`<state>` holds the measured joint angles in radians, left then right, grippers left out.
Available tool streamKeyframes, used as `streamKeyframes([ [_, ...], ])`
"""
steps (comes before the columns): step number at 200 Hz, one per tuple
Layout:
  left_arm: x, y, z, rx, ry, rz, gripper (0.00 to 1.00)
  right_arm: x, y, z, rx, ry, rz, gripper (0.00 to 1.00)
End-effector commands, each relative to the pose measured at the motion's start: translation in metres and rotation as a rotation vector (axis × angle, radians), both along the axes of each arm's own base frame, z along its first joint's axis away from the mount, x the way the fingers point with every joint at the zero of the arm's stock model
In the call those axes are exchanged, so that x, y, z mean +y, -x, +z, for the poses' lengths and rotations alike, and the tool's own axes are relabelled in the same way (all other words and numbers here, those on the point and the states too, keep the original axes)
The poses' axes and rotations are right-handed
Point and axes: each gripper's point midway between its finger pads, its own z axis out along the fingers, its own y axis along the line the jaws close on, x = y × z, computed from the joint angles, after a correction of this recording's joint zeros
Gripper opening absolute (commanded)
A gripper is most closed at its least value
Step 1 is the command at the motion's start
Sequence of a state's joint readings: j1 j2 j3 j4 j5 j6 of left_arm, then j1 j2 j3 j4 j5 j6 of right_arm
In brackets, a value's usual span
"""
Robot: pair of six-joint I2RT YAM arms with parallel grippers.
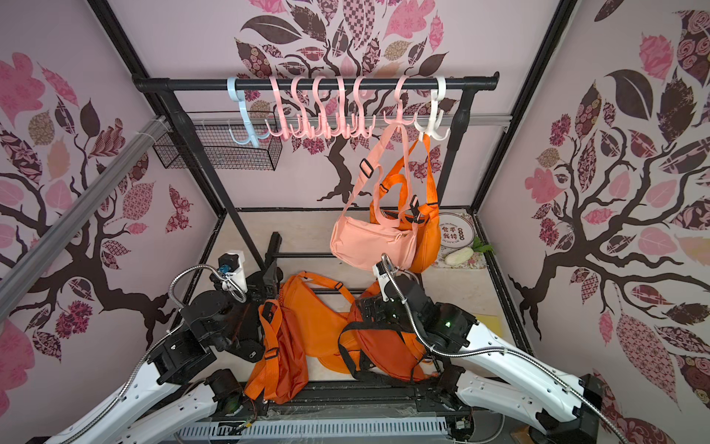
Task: Hang the bag on a hook
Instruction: Pick up the bag from the bag.
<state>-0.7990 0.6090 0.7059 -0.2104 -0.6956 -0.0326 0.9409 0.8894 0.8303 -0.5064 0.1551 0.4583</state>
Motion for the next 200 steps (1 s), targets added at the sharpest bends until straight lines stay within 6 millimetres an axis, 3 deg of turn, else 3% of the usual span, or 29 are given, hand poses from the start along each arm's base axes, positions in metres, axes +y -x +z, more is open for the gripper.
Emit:
streamKeyframes([
  [1,0.003,-0.001,-0.002,-0.025,0.005,0.016,0.98,0.01,0.013,-0.016,0.055,-0.035,-0.007,0.89],
  [56,0.012,0.0,-0.005,-0.053,-0.052,0.059,0.98,0.053,0.064,-0.064,0.166,-0.025,0.182,0.81],
  [89,0.005,-0.003,-0.011,-0.032,-0.073,0.035,0.98,0.05,0.063,-0.094,0.158,0.018,0.182,0.77],
  [142,0.002,-0.006,-0.014,-0.023,-0.087,0.029,0.98,0.078,0.074,-0.133,0.247,0.032,0.245,0.62],
  [200,0.001,-0.005,-0.014,-0.026,-0.076,0.018,0.98,0.089,0.066,-0.13,0.21,0.025,0.205,0.5],
])
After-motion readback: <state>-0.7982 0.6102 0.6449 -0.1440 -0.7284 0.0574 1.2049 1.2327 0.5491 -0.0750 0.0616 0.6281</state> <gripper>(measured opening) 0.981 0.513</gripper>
